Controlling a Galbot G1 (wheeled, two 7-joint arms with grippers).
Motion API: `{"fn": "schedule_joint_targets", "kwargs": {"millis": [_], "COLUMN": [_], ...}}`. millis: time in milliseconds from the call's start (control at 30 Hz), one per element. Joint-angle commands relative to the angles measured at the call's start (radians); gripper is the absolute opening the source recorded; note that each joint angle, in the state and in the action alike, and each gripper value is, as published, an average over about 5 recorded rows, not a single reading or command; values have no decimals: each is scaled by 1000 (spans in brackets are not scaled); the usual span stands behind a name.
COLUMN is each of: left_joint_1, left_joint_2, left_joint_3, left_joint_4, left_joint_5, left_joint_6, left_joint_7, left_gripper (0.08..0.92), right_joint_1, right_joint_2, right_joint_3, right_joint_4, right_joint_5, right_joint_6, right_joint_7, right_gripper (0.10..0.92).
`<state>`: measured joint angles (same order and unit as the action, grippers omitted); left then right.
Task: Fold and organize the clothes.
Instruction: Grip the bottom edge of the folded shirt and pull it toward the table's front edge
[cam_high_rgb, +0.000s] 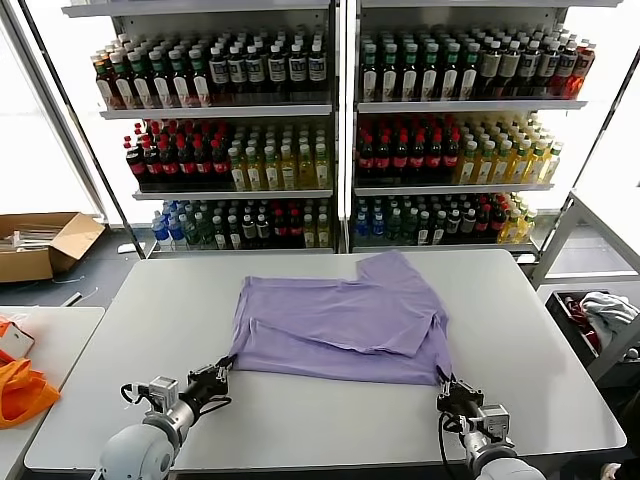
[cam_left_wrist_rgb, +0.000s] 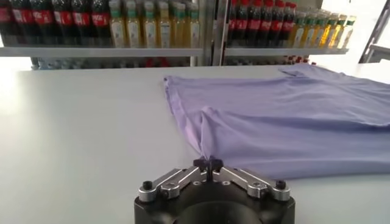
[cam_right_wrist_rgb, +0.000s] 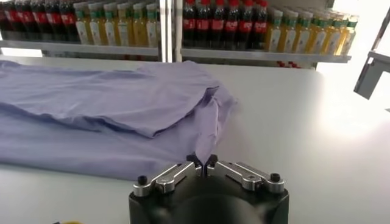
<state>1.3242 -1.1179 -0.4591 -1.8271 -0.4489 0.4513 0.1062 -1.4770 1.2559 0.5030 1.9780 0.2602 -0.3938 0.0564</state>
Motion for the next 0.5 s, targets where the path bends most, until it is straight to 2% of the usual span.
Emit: {"fn": "schedule_joint_targets", "kwargs": {"millis": [33, 267, 500], "left_joint_1": [166, 294, 438], "left_joint_2": [-16, -106, -159], "left_joint_3": [-65, -177, -292], "left_joint_4": [-79, -196, -290], "left_joint_5": [9, 60, 89], "left_joint_6": [-9, 2, -6], "left_joint_7": [-2, 0, 13], "left_gripper": [91, 84, 85], "right_joint_1": [-54, -160, -308], "right_joint_2": [7, 16, 12], "right_joint_3": [2, 17, 36], "right_joint_4": [68, 157, 245], "right_joint_5": [0, 4, -1], "right_joint_6": [6, 27, 44], "right_joint_7": [-3, -13, -27], "right_gripper": [125, 125, 125]}}
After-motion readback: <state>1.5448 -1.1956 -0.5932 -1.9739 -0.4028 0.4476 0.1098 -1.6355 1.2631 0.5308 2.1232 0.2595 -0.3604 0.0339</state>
